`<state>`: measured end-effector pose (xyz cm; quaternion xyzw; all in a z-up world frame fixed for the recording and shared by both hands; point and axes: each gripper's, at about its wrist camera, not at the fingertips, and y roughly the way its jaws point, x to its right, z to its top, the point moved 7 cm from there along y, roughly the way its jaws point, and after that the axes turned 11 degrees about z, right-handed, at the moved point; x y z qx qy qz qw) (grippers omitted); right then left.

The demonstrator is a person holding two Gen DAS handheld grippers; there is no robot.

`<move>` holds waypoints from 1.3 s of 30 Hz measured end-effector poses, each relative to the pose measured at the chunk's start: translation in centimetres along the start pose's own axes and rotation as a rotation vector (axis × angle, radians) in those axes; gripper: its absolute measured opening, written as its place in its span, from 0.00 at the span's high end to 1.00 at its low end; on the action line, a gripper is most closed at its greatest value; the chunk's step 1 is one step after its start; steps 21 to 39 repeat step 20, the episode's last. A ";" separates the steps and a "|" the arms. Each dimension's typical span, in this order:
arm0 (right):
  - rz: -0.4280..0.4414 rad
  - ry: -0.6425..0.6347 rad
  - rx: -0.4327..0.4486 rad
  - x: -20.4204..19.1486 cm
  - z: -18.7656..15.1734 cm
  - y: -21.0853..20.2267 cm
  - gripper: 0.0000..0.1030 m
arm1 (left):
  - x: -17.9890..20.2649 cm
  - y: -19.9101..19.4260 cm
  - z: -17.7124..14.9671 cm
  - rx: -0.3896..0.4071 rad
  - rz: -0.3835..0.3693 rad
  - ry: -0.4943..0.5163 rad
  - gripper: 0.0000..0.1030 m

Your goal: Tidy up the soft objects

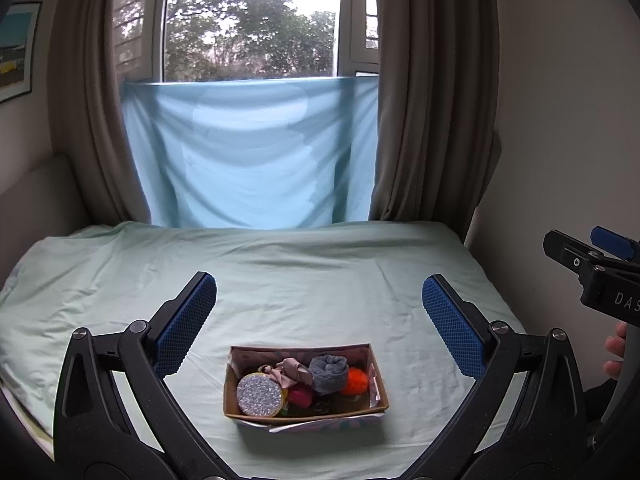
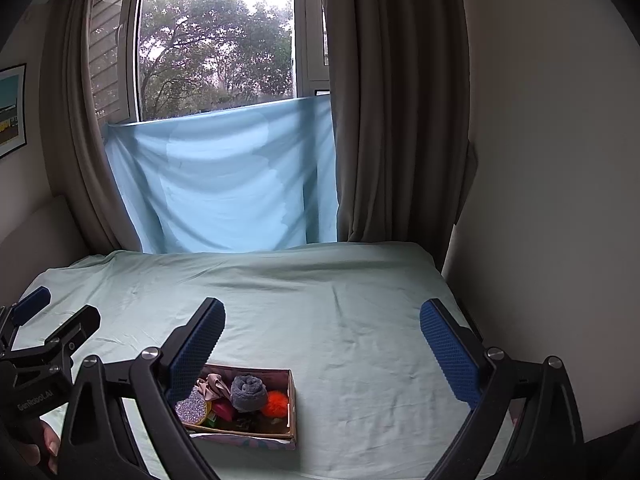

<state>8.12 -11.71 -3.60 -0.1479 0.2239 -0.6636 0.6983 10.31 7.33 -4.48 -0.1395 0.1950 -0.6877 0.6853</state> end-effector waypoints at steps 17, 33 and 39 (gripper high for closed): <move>0.002 -0.020 -0.020 0.0 0.1 0.7 0.06 | 0.8 -0.3 0.3 0.037 0.023 -0.001 0.00; 0.003 -0.023 -0.040 0.0 0.0 1.4 0.06 | 0.9 0.3 0.2 0.026 0.029 0.002 0.00; 0.003 -0.023 -0.040 0.0 0.0 1.4 0.06 | 0.9 0.3 0.2 0.026 0.029 0.002 0.00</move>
